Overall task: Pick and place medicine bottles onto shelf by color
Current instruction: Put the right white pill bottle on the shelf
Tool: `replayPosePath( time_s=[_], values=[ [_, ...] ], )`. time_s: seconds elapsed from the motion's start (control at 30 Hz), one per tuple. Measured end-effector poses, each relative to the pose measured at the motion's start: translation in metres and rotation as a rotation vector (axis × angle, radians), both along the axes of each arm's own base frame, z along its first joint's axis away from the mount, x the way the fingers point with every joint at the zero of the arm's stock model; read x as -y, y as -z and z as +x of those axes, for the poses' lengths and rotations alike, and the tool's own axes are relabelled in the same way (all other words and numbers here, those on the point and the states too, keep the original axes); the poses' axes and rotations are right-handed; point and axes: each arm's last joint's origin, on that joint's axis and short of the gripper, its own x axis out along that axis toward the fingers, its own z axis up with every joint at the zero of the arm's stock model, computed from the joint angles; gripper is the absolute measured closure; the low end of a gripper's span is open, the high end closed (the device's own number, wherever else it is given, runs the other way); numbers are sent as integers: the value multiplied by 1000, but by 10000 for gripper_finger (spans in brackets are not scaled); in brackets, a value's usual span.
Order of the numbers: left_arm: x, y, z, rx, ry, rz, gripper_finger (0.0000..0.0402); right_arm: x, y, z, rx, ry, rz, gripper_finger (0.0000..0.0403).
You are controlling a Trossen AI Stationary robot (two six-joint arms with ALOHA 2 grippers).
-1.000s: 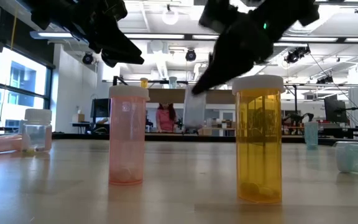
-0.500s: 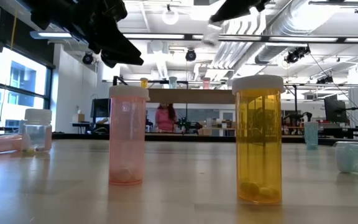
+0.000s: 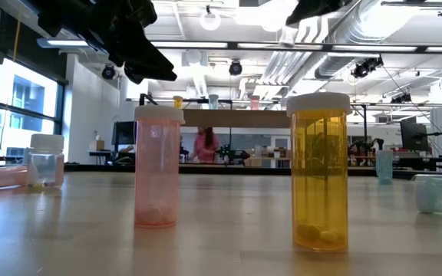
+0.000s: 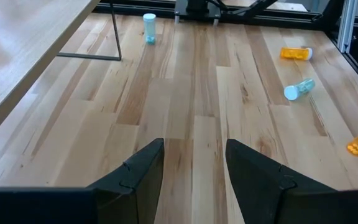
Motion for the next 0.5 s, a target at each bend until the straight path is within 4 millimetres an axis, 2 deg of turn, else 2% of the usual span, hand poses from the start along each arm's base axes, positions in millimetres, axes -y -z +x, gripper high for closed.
replayPosePath(
  time_s=[0.17,0.5],
  values=[
    [0,0,0,0,0,0,239,25,12,-6,11,101,133,282],
    [0,0,0,0,0,0,239,74,23,-15,81,118,420,280]
  ],
)
